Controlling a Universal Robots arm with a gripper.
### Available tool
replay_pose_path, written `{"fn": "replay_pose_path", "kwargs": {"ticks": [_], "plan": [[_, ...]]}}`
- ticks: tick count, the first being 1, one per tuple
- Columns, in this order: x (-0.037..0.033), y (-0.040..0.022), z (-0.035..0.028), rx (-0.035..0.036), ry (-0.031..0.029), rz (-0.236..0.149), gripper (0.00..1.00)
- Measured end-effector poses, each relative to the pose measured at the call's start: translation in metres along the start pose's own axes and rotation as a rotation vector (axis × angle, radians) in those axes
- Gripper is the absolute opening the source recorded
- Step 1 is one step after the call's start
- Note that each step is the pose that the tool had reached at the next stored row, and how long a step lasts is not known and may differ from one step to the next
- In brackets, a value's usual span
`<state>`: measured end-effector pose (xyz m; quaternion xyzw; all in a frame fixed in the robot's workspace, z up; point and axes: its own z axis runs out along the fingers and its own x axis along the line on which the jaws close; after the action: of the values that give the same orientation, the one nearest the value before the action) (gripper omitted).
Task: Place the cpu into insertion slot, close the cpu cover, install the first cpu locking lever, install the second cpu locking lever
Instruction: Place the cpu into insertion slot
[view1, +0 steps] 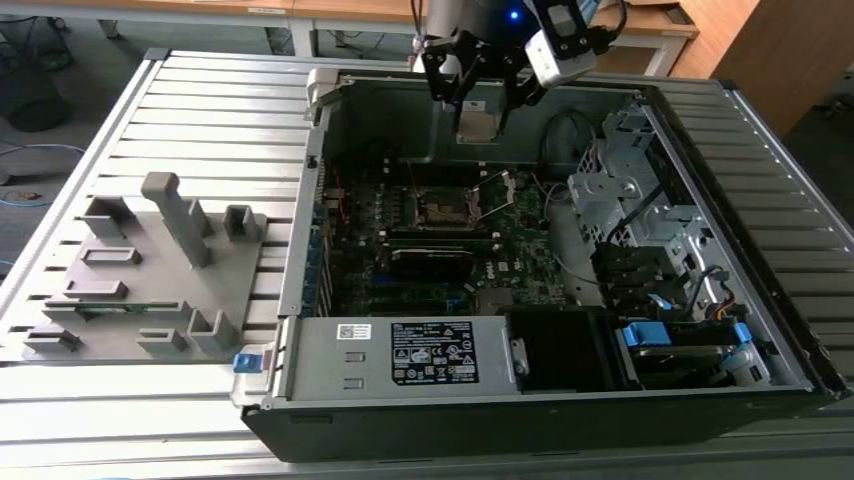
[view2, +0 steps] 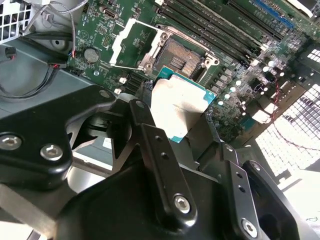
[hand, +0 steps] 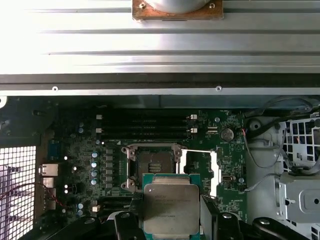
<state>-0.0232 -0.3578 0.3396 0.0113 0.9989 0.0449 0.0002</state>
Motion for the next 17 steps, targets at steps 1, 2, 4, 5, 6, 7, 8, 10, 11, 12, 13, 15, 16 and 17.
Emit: {"fn": "replay_pose_path", "kwargs": {"ticks": [1,2,4,5,6,7,8,10,11,12,13,15,16,17], "plan": [[0.0,0.0,0.0002,0.0001,0.0,0.0,0.54],[0.0001,0.0,0.0004,0.0,-0.0001,0.0,0.54],[0.0001,-0.0001,0.0007,0.0,-0.0001,0.0,0.54],[0.0001,-0.0001,0.0011,-0.0002,-0.0002,0.0,0.54],[0.0001,-0.0001,0.0017,-0.0004,-0.0004,0.0,0.54],[0.0001,-0.0002,0.0022,-0.0002,-0.0006,0.0,0.54],[0.0001,-0.0002,0.0026,-0.0001,-0.0007,0.0,0.54],[0.0001,-0.0003,0.0036,0.0,-0.0008,0.0,0.54],[0.0001,-0.0003,0.0039,0.0,-0.0009,0.0,0.54],[0.0001,-0.0004,0.0043,0.0,-0.0009,0.0,0.54],[0.0001,-0.0004,0.0047,-0.0001,-0.001,0.0,0.54],[0.0001,-0.0005,0.0053,0.0,-0.001,0.0,0.54],[0.0001,-0.0005,0.0056,-0.0001,-0.0009,0.0,0.54],[0.0001,-0.0005,0.0059,-0.0001,-0.001,0.0,0.54]]}}
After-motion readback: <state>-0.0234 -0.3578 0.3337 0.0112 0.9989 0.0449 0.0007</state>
